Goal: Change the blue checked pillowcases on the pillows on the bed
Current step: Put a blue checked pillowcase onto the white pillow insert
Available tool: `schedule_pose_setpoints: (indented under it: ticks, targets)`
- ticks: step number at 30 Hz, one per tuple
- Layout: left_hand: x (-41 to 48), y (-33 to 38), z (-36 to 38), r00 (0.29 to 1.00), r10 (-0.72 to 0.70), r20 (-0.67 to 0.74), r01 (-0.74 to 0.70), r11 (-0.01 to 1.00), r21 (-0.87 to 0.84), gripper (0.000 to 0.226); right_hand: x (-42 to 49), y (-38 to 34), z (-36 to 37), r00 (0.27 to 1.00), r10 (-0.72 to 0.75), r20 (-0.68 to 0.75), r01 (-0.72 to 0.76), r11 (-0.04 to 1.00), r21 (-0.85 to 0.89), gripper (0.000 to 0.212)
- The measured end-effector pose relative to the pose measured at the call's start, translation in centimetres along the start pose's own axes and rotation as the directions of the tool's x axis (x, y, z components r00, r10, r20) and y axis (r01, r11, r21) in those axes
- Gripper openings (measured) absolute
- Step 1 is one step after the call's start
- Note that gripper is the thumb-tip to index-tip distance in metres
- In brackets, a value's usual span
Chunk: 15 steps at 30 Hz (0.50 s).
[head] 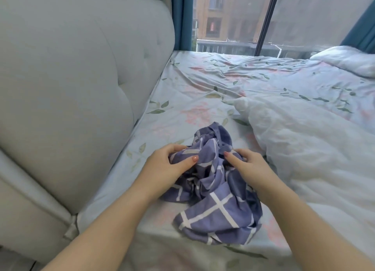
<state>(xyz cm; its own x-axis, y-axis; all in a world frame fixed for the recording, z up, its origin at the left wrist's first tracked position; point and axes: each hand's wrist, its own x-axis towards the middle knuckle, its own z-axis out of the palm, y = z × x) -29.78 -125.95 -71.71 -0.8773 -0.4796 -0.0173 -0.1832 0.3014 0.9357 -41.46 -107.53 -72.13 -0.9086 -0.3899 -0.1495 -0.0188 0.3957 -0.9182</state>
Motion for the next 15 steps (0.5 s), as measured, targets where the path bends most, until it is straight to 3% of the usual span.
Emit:
schedule_pose_setpoints:
  ticks: [3,7,10,13,15]
  targets:
    - [0.5,-0.3,-0.9,0.999,0.033,-0.027,-0.034,0.998,-0.047,0.01,0.3,-0.4,-0.7,0.999,0.012,-0.037,-0.008,0.996,0.091,0.023]
    - [1.2,-0.5,-2.1,0.993,0.067,-0.098,-0.077,0.993,-0.095,0.043,0.5,-0.7,-2.5,0.983,-0.022,-0.18,0.043,0.993,0.113,0.025]
    - [1.2,-0.4,-2.6,0.99,0.074,-0.121,-0.084,0.993,-0.08,0.054,0.5,-0.4,-3.2,0.984,-0.022,-0.176,0.036,0.996,0.077,0.031]
    - [1.4,-0.9,-2.4,0.982,0.06,-0.18,-0.063,0.998,-0.01,0.028,0.4,0.1,-3.0,0.966,-0.129,-0.225,0.091,0.981,-0.168,0.053]
    - [1.4,-0.8,-2.3,0.976,0.051,-0.212,-0.045,0.998,0.034,0.017,-0.3,-0.3,-2.5,0.947,-0.236,-0.219,0.185,0.956,-0.228,0.042]
